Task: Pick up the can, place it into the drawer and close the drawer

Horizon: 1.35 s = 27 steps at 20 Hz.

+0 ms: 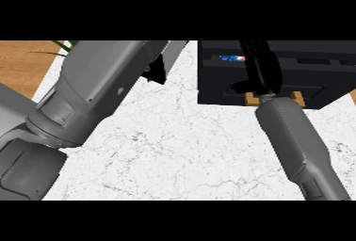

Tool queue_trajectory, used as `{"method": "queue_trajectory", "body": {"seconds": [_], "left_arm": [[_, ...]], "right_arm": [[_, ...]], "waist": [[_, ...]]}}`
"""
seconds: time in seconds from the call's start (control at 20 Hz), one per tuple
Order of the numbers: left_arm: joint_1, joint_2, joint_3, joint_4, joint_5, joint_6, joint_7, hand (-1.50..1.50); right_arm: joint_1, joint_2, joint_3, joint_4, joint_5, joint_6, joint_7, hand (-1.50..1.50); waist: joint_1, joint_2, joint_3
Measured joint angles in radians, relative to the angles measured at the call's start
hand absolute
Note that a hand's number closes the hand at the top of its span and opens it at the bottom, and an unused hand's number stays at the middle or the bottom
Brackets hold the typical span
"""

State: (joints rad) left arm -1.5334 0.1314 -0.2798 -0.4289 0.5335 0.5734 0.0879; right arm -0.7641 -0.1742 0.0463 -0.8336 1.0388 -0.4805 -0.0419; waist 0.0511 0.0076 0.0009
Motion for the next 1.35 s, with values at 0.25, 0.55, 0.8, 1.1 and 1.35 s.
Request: {"method": "queue_trajectory", "body": {"seconds": [0.25,0.55,0.8,1.1,1.35], "left_arm": [[0.045,0.043,-0.007,-0.066,-0.012,-0.017,0.035,-1.5],[0.103,0.081,-0.021,-0.156,-0.023,-0.03,0.083,-1.5],[0.152,0.109,-0.033,-0.229,-0.032,-0.036,0.109,-1.5],[0.215,0.151,-0.036,-0.319,-0.03,-0.062,0.135,-1.5],[0.279,0.185,-0.038,-0.393,-0.029,-0.071,0.152,-1.5]], "right_arm": [[-0.125,-0.003,-0.049,0.17,0.019,-0.095,-0.015,-1.5],[-0.252,-0.01,-0.088,0.332,0.032,-0.145,-0.023,-1.5],[-0.321,-0.012,-0.104,0.425,0.044,-0.165,-0.025,-1.5],[-0.367,-0.018,-0.138,0.488,0.021,-0.153,-0.074,-1.5],[-0.376,-0.017,-0.184,0.503,-0.031,-0.137,-0.171,-1.5]], "waist": [[0.017,0.003,0.0],[0.038,0.007,0.001],[0.048,0.011,0.002],[0.054,0.018,0.005],[0.05,0.021,0.008]]}}
